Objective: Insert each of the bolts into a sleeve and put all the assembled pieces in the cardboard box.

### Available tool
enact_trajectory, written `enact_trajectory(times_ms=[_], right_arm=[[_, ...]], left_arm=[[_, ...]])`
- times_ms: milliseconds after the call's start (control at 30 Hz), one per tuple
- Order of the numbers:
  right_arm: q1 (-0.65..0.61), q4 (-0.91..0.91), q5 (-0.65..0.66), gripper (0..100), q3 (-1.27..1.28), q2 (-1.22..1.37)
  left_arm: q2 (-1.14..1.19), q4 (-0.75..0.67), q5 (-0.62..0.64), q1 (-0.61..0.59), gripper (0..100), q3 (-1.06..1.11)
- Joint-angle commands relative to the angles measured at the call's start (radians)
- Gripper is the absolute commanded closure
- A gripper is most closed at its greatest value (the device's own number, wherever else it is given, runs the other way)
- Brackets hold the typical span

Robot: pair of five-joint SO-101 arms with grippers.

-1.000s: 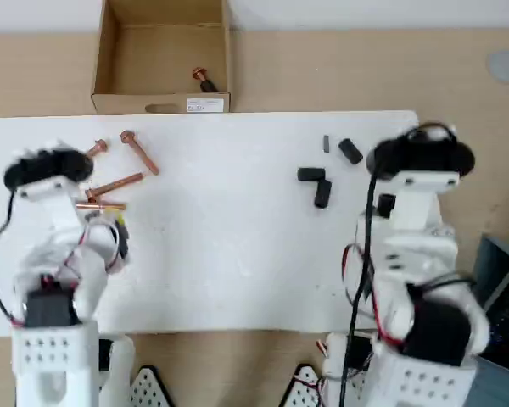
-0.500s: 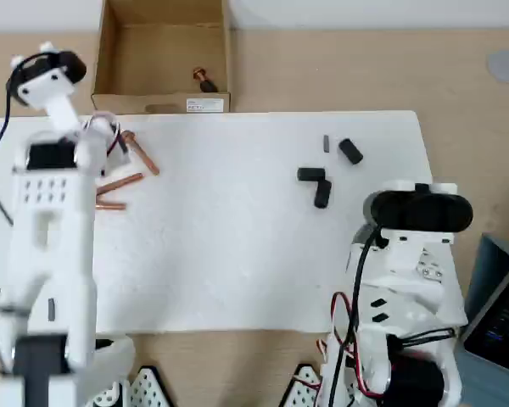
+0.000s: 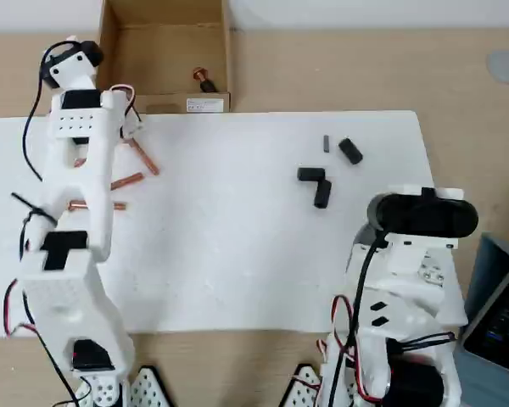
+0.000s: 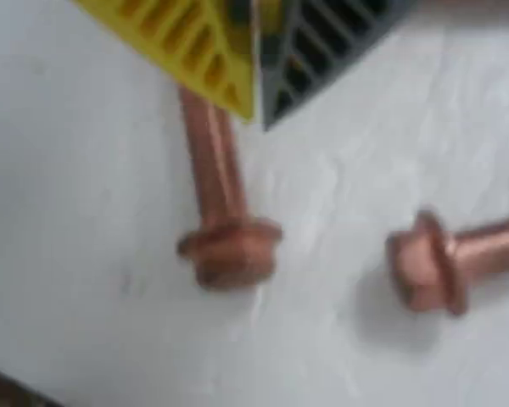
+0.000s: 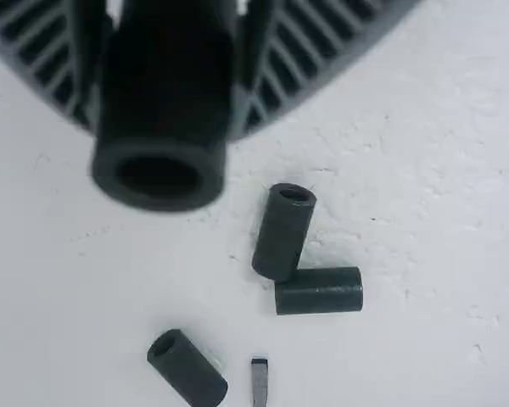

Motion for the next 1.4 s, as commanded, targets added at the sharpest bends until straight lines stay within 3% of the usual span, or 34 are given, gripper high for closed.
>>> enact_trajectory(times_ms=[0,167,467,867,1000,1167,1367], right_arm=[[0.016,-0.023,-0.015,98.9,0.002,-0.012],[0.016,-0.023,-0.015,98.9,0.002,-0.008],[0.016,-0.023,-0.015,98.9,0.002,-0.008],[0.016,-0.023,-0.015,98.9,0.002,-0.012],[0.016,-0.023,-0.015,98.9,0.001,-0.012],[0.016,-0.023,-0.014,98.9,-0.002,-0.012],[0.016,-0.023,-0.012,98.9,-0.004,-0.012]], left_arm=[[0.044,0.034,0.003,0.012,98,-0.133],[0.148,0.106,0.071,0.011,86,-0.253],[0.286,0.155,0.071,0.012,90,-0.410],[0.374,0.152,0.072,0.011,90,-0.420],[0.374,0.153,0.068,0.011,100,-0.420],[0.366,0.160,0.071,0.011,100,-0.419],[0.302,0.328,0.068,0.025,100,-0.592]])
